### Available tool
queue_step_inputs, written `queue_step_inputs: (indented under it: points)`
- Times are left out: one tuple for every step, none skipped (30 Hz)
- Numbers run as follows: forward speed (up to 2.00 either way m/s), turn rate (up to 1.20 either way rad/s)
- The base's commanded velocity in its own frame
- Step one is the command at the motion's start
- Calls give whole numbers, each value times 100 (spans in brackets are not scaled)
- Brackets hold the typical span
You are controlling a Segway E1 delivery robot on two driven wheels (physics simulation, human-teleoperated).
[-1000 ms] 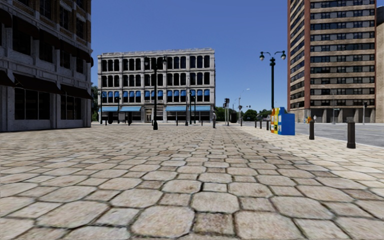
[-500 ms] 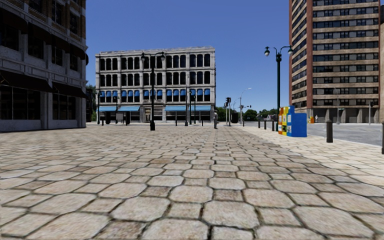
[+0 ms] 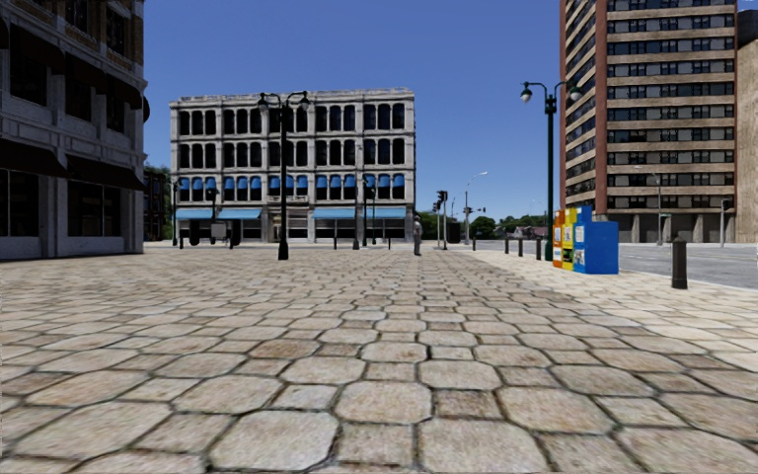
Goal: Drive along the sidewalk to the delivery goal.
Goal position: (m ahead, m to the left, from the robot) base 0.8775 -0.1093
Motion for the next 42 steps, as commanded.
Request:
queue_step_inputs:
  points:
    - [200, -22]
    - [200, -22]
    - [200, -25]
    - [198, -36]
    - [132, -38]
    - [123, -28]
    - [120, -17]
    - [112, 0]
    - [112, 0]
    - [107, 0]
    - [97, 0]
    - [86, 0]
    - [63, 0]
    - [63, 0]
    - [34, 0]
    - [5, 0]
    - [0, 0]
    - [0, 0]
    - [0, 0]
    - [0, 0]
    - [0, 0]
    - [0, 0]
    - [0, 0]
    - [0, 0]
    - [0, 0]
    - [0, 0]
    - [0, 0]
    - [0, 0]
    - [0, 0]
    - [0, 0]
    - [0, 0]
    - [0, 0]
    - [0, 0]
    - [0, 0]
    - [0, 0]
    - [0, 0]
    - [0, 0]
    - [0, 0]
    - [0, 0]
    - [0, 0]
    - [0, 0]
    - [0, 0]
